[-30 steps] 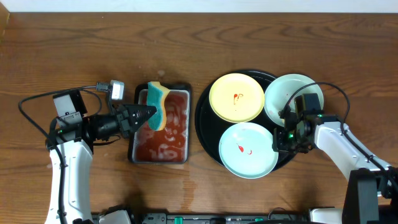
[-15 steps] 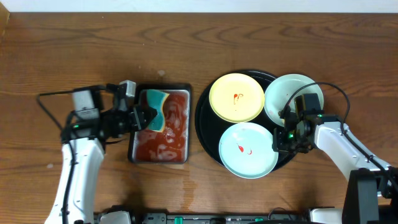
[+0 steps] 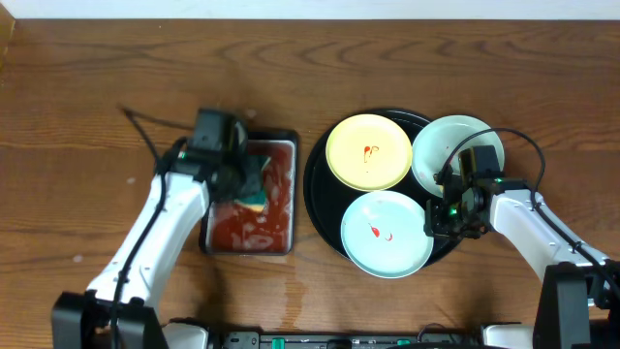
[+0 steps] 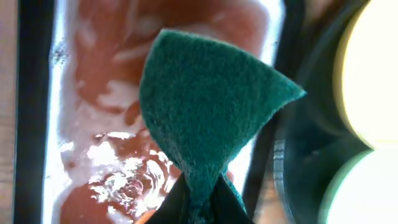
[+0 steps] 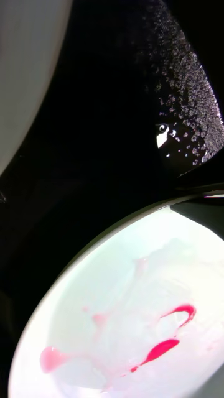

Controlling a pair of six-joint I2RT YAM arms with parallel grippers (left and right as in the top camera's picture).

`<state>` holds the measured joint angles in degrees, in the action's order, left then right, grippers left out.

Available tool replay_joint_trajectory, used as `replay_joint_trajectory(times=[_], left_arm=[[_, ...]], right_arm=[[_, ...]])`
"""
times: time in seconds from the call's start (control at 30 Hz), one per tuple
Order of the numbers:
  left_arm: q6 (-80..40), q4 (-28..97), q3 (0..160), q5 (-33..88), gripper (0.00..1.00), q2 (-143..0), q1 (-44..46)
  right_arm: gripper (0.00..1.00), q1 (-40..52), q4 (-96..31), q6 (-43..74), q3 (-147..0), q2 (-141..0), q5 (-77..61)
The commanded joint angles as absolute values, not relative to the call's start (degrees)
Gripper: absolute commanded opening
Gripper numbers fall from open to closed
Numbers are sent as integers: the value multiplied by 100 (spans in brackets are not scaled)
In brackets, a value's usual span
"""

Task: Clean dirty plates on tray and stack at the side
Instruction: 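Carry the sponge over to the light blue plate with the left gripper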

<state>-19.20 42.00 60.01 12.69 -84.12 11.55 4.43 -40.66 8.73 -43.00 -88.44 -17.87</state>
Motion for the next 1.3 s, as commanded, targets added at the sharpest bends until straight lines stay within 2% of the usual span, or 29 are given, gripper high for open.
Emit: replay_joint_trajectory(times=[0.0,0.07,0.33,0.67,0.97,1.27], left_arm=[[-2005,4329,6600,1503,7,-8578,1621],[-2051,4143,6613,1900,7,-8597,2049],[-2886,3457,6580,1815,7,-8851,3590],[-3706,2561,6580,1824,7,-9758,4746],[-3848,2139,6580,1726,8,-10429,5205],[-3846,3072,6580,390,7,-10532,5074]], right_arm=[[1,504,-4036,921,-4276,-8884,-1699],[1,504,-4036,921,-4276,-8884,-1699],[1,504,-4091,941,-4276,-8884,-1697],[1,504,-4136,941,-4276,-8884,-1699],[1,504,-4163,939,-4276,-8884,-1699],[1,504,-4202,939,-4276,-8884,-1697]])
